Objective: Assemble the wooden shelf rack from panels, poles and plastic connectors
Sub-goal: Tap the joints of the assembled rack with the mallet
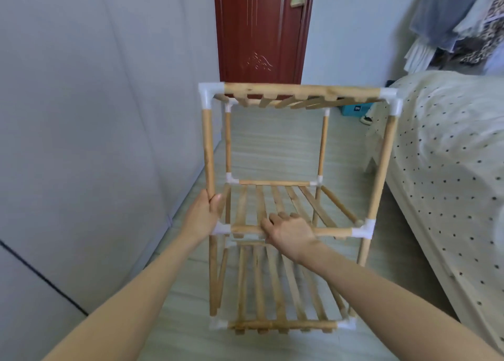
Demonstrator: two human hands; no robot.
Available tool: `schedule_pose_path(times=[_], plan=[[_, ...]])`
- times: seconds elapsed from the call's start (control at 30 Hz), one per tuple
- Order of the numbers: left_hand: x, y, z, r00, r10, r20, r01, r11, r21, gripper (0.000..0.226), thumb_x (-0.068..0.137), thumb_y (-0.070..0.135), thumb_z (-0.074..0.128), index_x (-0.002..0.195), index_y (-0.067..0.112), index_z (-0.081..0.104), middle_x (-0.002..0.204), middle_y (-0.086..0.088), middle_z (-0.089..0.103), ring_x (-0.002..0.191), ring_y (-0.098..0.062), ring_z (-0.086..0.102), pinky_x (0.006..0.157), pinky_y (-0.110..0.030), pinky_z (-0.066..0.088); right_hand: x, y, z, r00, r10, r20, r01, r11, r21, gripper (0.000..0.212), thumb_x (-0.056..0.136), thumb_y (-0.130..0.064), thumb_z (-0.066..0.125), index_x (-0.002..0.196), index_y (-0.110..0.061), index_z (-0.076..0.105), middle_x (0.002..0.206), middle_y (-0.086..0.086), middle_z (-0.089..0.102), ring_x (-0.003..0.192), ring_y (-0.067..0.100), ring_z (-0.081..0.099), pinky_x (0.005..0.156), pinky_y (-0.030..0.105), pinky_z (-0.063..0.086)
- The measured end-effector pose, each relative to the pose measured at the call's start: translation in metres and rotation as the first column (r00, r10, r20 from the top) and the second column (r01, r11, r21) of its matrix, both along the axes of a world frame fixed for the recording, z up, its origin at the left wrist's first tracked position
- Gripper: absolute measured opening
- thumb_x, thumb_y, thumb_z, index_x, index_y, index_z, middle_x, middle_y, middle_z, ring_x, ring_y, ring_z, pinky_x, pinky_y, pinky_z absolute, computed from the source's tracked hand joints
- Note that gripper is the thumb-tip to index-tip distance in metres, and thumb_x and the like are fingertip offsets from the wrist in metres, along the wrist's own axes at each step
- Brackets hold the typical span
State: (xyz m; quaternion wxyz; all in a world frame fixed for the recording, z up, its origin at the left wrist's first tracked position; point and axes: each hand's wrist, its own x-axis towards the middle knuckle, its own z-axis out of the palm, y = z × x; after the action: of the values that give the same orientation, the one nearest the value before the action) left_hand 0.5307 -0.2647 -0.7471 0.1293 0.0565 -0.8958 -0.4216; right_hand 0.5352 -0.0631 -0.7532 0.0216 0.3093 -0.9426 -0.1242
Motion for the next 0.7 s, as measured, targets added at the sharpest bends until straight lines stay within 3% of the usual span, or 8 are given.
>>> schedule_pose_path(times=[0.17, 0.33, 0.47, 0.6, 0.7], plan=[[0.031, -0.006, -0.020, 0.996, 0.064, 0.059, -0.065, 0.998, 0.022, 0.022, 0.097, 0.020, 0.047, 0.076, 0.012, 0.044, 0.076, -0.006, 0.052, 0.076, -0.023, 0.050, 0.064, -0.030, 0.033, 0.022, 0.007, -0.026, 0.993, 0.015, 0.115, -0.007, 0.998, -0.062, 0.036, 0.099, -0.031, 0.040, 0.126, -0.008, 0.044, 0.127, 0.011, 0.044, 0.117, 0.026, 0.042, 0.074, 0.036, 0.041], [0.050, -0.008, -0.054, 0.994, 0.038, 0.105, -0.051, 0.991, 0.127, 0.013, 0.094, 0.017, 0.053, 0.081, 0.014, 0.053, 0.075, 0.001, 0.056, 0.076, -0.019, 0.054, 0.058, -0.025, 0.036, 0.026, 0.003, -0.051, 0.949, -0.022, 0.314, 0.016, 1.000, 0.023, 0.050, 0.098, -0.032, 0.043, 0.144, -0.026, 0.023, 0.145, 0.012, 0.031, 0.126, 0.032, 0.041, 0.088, 0.045, 0.045], [0.051, -0.002, -0.080, 0.988, 0.061, 0.139, -0.084, 0.982, 0.171, 0.011, 0.093, 0.017, 0.055, 0.083, 0.020, 0.054, 0.075, 0.008, 0.056, 0.073, -0.011, 0.053, 0.055, -0.013, 0.034, 0.019, 0.004, -0.071, 0.902, -0.115, 0.417, 0.091, 0.993, 0.077, 0.047, 0.099, -0.024, 0.043, 0.143, -0.024, 0.025, 0.146, 0.011, 0.031, 0.127, 0.032, 0.039, 0.092, 0.045, 0.045], [0.038, 0.000, -0.081, 0.985, 0.053, 0.165, -0.082, 0.982, 0.171, 0.008, 0.094, 0.020, 0.054, 0.087, 0.016, 0.057, 0.079, 0.001, 0.059, 0.079, -0.016, 0.056, 0.059, -0.023, 0.037, 0.014, 0.010, -0.079, 0.888, -0.121, 0.444, 0.109, 0.993, 0.052, 0.051, 0.101, -0.020, 0.038, 0.147, -0.020, 0.016, 0.142, 0.011, 0.036, 0.134, 0.029, 0.028, 0.097, 0.046, 0.043], [0.035, -0.002, -0.076, 0.966, 0.000, 0.258, -0.038, 0.989, 0.143, 0.012, 0.094, 0.014, 0.053, 0.101, 0.006, 0.059, 0.095, -0.010, 0.063, 0.094, -0.026, 0.058, 0.077, -0.032, 0.043, 0.019, 0.019, -0.071, 0.871, -0.114, 0.479, 0.097, 0.994, 0.059, 0.049, 0.102, -0.021, 0.034, 0.147, -0.018, 0.017, 0.146, 0.009, 0.029, 0.135, 0.029, 0.029, 0.100, 0.044, 0.040]])
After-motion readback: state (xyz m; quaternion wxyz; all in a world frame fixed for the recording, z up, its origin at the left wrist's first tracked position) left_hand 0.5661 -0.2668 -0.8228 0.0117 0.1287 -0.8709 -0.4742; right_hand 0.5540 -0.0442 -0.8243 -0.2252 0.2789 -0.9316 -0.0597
